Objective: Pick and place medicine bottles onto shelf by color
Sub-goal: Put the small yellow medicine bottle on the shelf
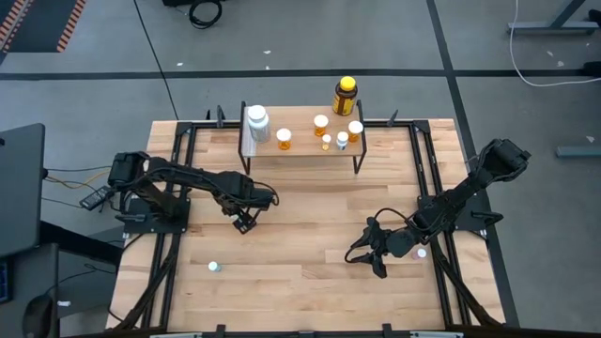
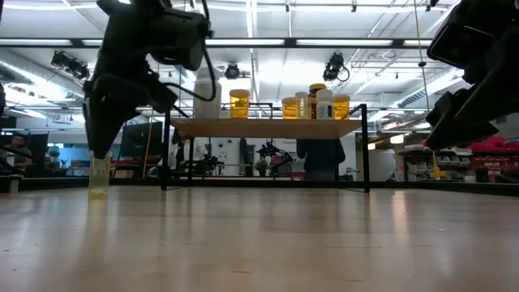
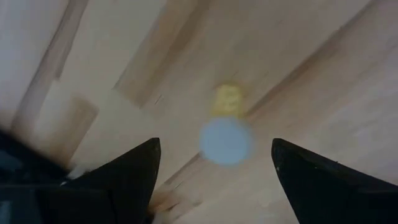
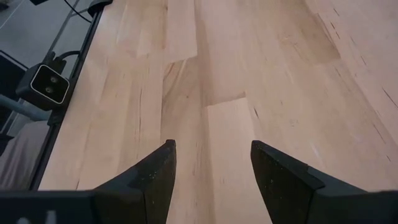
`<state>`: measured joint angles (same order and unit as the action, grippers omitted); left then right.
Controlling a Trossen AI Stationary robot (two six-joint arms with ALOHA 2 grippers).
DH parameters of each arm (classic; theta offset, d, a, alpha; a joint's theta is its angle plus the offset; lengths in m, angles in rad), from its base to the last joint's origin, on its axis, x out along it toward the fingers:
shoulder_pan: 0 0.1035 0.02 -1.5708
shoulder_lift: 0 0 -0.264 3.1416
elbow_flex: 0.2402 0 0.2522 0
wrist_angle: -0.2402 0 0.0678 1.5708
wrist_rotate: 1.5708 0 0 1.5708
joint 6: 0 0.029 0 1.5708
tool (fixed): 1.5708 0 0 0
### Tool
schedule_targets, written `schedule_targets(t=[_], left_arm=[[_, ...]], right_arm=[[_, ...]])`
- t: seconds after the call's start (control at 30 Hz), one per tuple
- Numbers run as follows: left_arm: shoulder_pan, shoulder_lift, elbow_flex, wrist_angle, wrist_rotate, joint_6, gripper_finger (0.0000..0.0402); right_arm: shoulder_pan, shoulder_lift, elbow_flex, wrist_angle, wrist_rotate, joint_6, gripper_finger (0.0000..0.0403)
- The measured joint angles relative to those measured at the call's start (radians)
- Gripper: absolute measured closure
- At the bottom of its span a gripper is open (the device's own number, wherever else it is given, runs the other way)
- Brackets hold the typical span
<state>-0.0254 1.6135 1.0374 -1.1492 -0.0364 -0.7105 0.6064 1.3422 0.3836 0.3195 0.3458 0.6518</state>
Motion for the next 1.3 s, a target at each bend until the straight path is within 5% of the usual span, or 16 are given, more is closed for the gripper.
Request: schedule_targets(t=[0.8,1.3], left_arm=[[-0.006,0.0,-0.081,0.129,0.001,-0.011,0.0095],[-0.006,0.0,-0.081,0.133,0.0,-0.019,0.0205]], right_arm=[[0.0,0.0,0.0,-0.001,0.0,0.0,0.0189],[0.0,0.0,0.0,0.0,0.0,0.0,0.0189]])
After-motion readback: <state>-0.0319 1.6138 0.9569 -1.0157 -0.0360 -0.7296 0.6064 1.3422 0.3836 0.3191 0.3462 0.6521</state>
